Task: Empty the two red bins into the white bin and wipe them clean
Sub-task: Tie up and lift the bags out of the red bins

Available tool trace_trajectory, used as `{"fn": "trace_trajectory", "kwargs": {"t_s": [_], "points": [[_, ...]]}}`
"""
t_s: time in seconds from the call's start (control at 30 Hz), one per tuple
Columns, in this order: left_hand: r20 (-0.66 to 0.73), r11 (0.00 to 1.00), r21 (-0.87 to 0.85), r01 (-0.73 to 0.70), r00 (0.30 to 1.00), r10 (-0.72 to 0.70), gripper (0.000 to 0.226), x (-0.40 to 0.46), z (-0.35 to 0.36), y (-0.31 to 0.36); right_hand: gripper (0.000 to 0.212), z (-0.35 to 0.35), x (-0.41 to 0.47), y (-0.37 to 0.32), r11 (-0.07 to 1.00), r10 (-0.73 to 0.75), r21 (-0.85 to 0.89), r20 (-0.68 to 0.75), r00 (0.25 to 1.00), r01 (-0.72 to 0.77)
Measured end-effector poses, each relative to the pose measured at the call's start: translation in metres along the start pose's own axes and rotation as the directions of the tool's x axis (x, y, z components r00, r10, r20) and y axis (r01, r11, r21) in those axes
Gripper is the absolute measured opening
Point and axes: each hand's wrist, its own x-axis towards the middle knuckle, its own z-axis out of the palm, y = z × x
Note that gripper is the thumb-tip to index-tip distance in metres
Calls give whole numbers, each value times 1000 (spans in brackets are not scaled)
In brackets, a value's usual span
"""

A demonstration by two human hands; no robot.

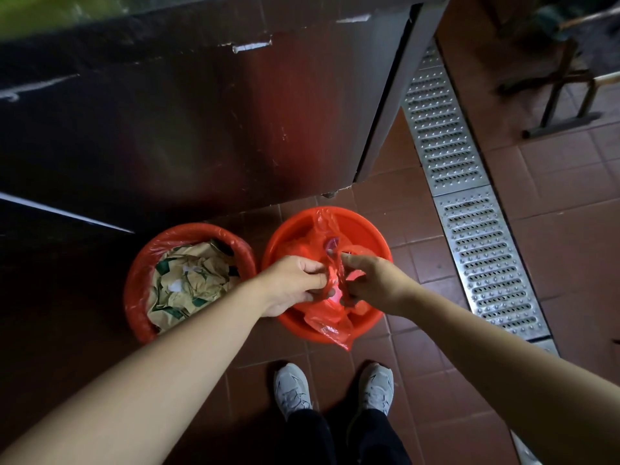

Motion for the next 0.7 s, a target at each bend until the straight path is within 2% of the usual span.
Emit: {"fn": "trace_trajectory", "kwargs": {"t_s": [0.17,0.3,0.33,0.4,0.47,0.53,0.63,0.7], "points": [[56,999,-28,29,998,-28,9,-2,-2,-5,54,7,6,0,1000,13,-12,140,990,-11],[68,999,-37,32,997,-29,9,0,-4,-6,46,8,17,-1,1000,19,0,147,989,-20],[62,999,-36,30,998,-28,10,1,-4,-7,40,8,20,-1,999,32,-35,138,990,-28],[27,999,-33,21,999,-20,4,3,-5,-11,23,8,26,3,973,7,-228,87,996,13],[-64,1000,-5,13,998,-14,7,6,-7,-15,17,7,29,8,891,-100,-444,19,995,98],[-218,996,88,19,976,1,14,10,-13,-20,19,4,26,17,845,-171,-518,-27,985,133],[-496,938,336,83,862,101,23,16,-30,-26,17,-9,13,37,806,-121,-589,-58,991,63],[-613,867,470,169,769,182,22,18,-45,-28,21,-21,-2,53,761,-46,-649,-70,996,-10]]}}
